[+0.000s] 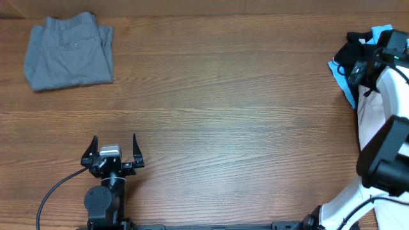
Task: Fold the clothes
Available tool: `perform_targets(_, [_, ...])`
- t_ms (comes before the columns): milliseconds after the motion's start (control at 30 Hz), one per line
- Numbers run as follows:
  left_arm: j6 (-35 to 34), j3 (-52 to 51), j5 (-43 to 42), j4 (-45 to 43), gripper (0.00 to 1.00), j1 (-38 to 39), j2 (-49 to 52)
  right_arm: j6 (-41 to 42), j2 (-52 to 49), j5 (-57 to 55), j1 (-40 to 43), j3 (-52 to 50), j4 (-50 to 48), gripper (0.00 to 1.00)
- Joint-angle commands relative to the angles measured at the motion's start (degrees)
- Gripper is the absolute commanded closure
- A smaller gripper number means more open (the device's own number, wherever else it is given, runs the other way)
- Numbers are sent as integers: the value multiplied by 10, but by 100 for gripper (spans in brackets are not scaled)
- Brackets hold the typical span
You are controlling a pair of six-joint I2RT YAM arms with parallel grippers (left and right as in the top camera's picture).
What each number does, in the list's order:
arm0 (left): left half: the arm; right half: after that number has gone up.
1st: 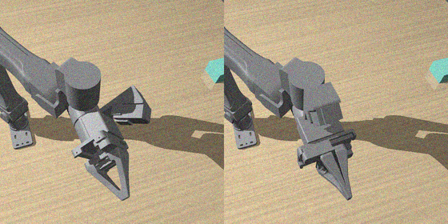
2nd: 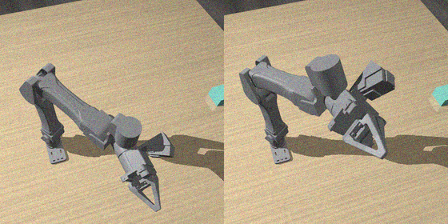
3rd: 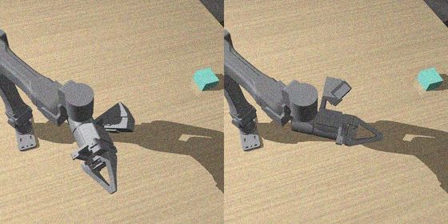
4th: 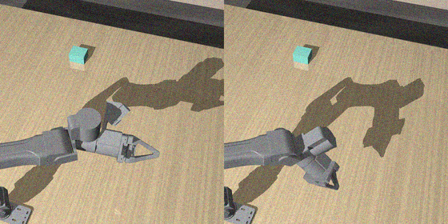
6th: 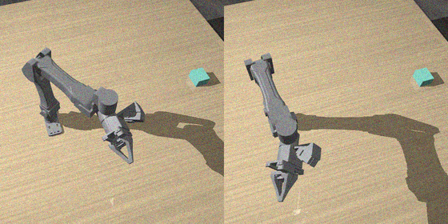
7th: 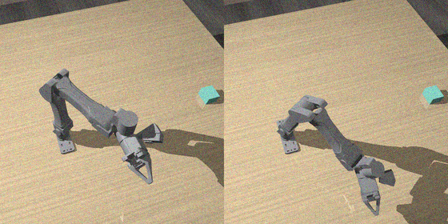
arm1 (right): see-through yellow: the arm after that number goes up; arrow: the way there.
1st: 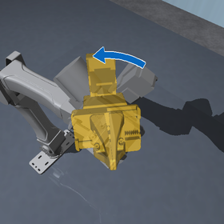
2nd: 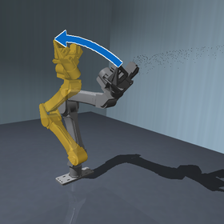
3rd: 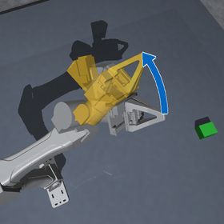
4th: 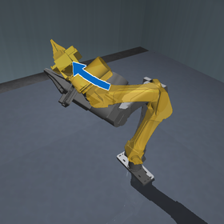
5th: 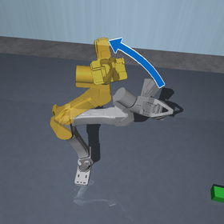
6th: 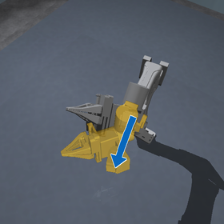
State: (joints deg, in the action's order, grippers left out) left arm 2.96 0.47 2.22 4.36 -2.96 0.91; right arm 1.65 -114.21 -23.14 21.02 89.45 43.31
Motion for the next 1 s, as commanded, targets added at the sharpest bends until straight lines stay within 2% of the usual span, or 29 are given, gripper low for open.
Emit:
perform_targets(0, [-8, -2, 5, -2, 0, 4, -6, -4, -12, -14, 1, 2, -2, 0])
perform_targets(467, [-8, -2, 5, -2, 0, 4, -6, -1, -59, -9, -3, 2, -9, 0])
perform_targets(600, [-8, -2, 5, -2, 0, 4, -6, -2, -60, -19, -2, 2, -12, 5])
perform_targets(967, [-8, -2, 5, -2, 0, 4, -6, -2, -91, -48, 1, 2, -24, 4])
